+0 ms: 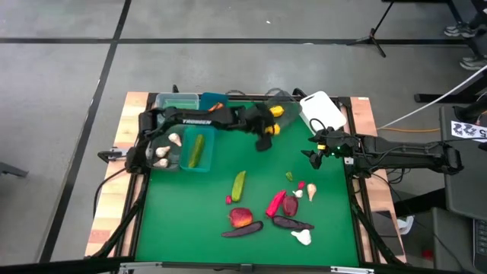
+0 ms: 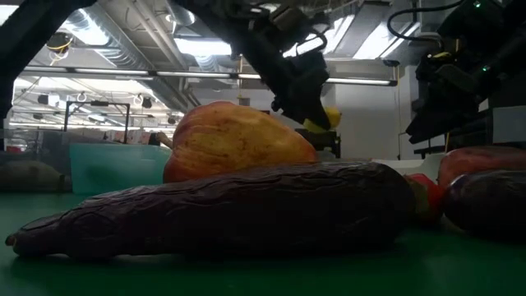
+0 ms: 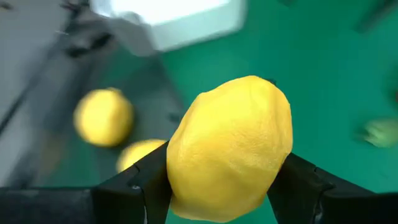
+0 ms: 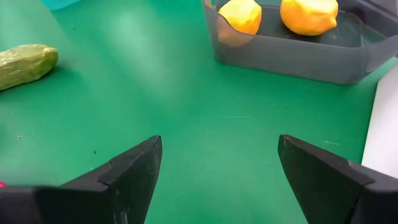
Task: Sort produce into baskets
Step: Put the yellow lemon into the right black bin
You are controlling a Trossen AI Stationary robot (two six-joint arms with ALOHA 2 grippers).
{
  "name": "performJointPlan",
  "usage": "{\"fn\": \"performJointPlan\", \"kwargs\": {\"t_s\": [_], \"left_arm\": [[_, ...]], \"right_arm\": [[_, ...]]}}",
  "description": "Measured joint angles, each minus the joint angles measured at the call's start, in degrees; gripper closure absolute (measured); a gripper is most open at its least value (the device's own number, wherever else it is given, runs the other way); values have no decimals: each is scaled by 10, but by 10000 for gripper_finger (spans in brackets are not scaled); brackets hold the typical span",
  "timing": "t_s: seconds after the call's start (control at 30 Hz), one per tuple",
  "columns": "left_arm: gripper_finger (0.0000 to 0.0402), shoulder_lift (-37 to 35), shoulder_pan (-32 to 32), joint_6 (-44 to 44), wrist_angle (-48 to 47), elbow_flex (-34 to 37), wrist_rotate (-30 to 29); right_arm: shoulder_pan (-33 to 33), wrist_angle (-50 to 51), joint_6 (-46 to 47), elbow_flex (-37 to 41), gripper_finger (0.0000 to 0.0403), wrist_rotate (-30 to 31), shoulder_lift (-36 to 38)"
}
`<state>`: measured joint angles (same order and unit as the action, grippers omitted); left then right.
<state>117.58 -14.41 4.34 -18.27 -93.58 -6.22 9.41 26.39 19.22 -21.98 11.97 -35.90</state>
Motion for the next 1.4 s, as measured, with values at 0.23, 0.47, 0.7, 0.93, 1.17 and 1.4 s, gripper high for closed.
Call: {"fn": "performJointPlan", "kwargs": {"t_s": [0.23,0.47,0.7,0.93,1.17,1.4], "left_arm": [[192,0,-55,-9,80,0,-23],[191,0,-86,-18,73,0,-13],[191,1,-81,1,79,0,7],[191,1,-80,20,85,0,8],[141,12,-84,5,102,-1,8],[111,43,-86,-26,103,-1,7]], "right_arm": [[0,0,0,0,84,5,0],[0,-1,0,0,84,5,0],[0,-1,0,0,84,5,0],[0,-1,0,0,84,5,0],[0,-1,0,0,84,5,0],[0,-2,0,0,84,5,0]]}}
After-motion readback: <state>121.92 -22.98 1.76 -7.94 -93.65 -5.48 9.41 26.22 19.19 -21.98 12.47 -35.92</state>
